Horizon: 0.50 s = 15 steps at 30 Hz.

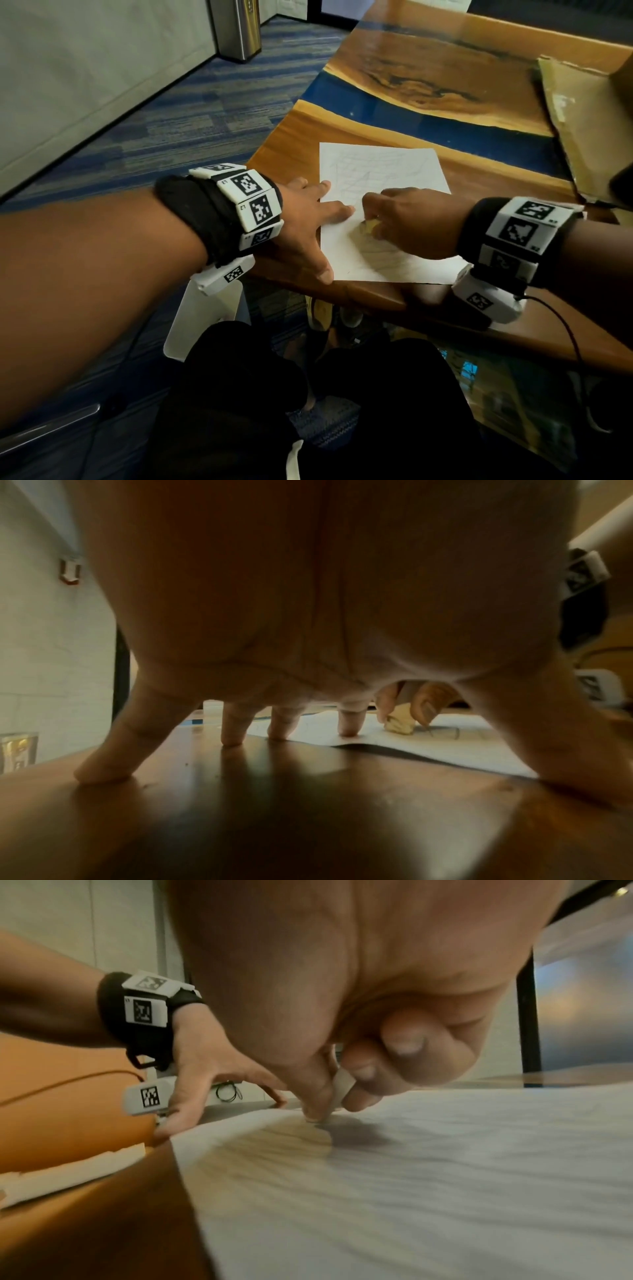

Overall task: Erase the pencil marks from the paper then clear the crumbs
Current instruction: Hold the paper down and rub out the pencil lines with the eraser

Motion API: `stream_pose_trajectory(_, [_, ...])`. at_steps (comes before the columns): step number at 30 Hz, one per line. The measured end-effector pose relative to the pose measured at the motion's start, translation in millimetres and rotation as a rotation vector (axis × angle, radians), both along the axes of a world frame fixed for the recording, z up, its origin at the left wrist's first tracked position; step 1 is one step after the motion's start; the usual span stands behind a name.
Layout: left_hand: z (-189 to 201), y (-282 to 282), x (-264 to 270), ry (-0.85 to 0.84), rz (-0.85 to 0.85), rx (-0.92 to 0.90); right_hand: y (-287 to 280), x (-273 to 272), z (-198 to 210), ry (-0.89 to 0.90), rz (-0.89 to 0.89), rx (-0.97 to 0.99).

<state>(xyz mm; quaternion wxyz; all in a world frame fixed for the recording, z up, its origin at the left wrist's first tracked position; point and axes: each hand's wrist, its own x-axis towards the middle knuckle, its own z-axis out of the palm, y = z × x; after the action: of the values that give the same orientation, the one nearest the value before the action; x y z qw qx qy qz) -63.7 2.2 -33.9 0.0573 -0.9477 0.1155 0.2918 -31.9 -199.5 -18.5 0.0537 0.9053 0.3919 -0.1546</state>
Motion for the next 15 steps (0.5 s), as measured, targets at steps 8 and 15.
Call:
stream_pose_trajectory(8, [-6, -1, -3, -0.025, 0.04, -0.068, 8, -20, 1, 0.03, -0.008, 0.057])
stream_pose_trajectory(15, [-5, -1, -2, -0.014, 0.022, -0.056, 15, -9, 4, -0.009, -0.05, 0.03])
